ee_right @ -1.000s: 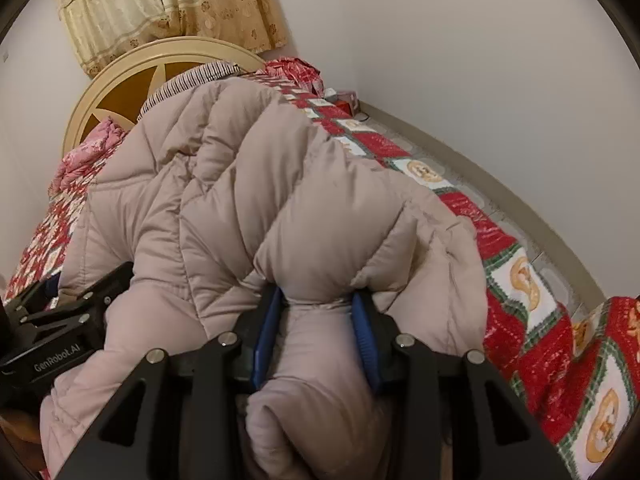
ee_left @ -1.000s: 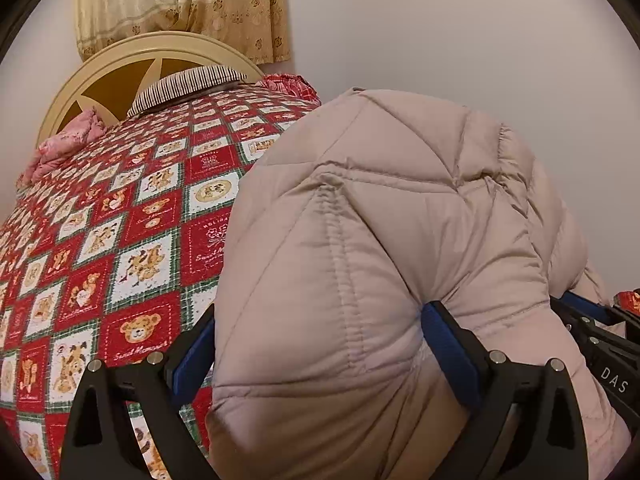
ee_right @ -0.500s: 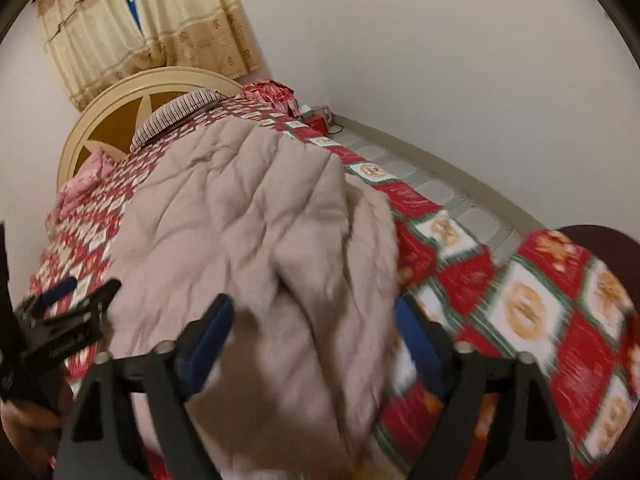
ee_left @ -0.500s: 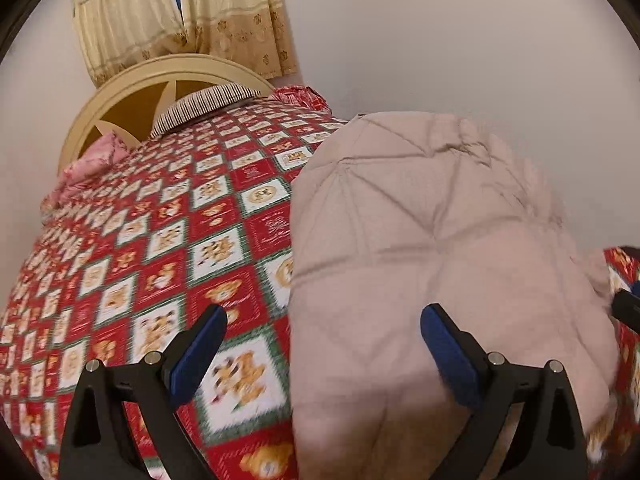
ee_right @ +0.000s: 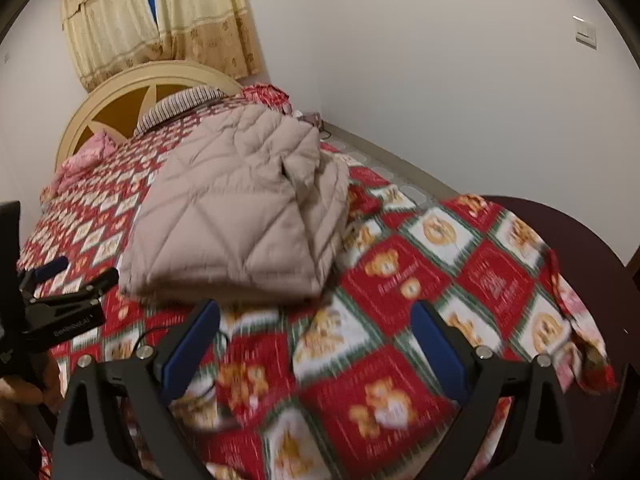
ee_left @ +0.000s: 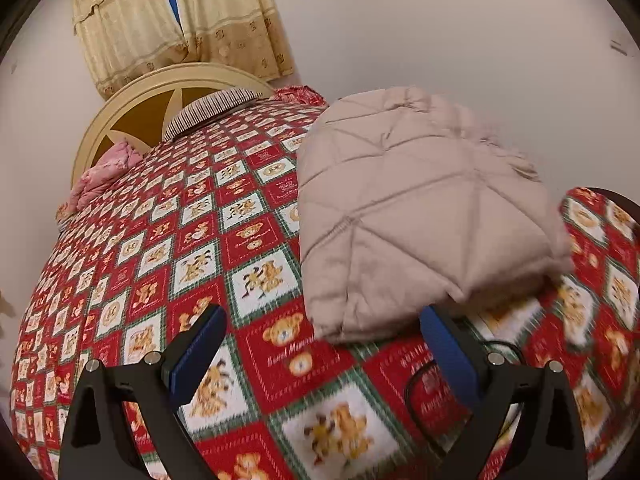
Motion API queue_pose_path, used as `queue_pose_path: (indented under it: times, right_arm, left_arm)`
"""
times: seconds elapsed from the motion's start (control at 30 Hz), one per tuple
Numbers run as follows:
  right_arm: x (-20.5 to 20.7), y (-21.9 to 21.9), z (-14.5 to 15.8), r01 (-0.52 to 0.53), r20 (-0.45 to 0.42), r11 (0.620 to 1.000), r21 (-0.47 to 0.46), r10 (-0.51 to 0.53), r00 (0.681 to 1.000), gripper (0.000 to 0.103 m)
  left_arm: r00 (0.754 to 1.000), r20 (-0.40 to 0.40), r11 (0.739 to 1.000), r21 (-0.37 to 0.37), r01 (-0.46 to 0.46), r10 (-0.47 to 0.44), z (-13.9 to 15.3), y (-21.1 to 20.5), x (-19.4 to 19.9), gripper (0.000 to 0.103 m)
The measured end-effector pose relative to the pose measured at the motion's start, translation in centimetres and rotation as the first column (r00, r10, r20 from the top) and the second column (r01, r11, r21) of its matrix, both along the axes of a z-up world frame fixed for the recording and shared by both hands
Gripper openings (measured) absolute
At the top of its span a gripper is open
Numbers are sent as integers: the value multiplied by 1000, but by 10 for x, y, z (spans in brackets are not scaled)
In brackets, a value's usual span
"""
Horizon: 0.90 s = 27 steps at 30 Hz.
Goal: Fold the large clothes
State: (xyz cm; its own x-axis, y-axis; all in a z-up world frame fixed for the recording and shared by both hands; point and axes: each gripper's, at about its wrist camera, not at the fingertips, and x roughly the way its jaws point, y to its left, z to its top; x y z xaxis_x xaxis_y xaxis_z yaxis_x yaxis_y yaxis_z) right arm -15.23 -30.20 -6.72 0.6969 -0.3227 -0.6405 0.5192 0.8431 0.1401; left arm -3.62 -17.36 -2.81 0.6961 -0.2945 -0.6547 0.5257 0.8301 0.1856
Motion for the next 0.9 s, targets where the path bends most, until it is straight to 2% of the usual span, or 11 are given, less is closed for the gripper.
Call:
queue_pose_path:
  times: [0.13, 0.23, 0.3, 0.37, 0.63, 0.73, 0.9]
  right_arm:
    - [-19, 15, 11, -3, 3, 999, -33, 3, 1000, 99]
    - [-22, 20, 28, 15, 29, 998, -60, -13, 1000, 99]
    - [-30, 26, 41, 15, 80, 997, -75, -9, 997, 100]
    - [-39, 33, 56, 11, 136, 995, -97, 2, 991, 103]
    - [-67, 61, 107, 33, 271, 976, -217, 28, 962, 103]
    - [-71, 68, 118, 37, 321, 975, -221, 37, 946, 103]
    - [-67, 79, 124, 19, 357, 974, -225, 64, 932, 103]
  left_arm:
    - [1000, -4, 1000, 3, 0, 0, 8, 10, -16, 98]
    - [998, 62, 1000, 23, -16, 14, 22, 16, -30, 98]
    - [993, 115, 1000, -8, -15, 16, 38, 23, -41, 98]
    - [991, 132, 999, -42, -13, 18, 50, 30, -46, 98]
    - [978, 210, 989, -145, 9, 22, 97, 50, -68, 98]
    - [973, 230, 983, -183, 18, 25, 109, 58, -76, 98]
    - [963, 264, 973, -230, 15, 48, 125, 69, -84, 98]
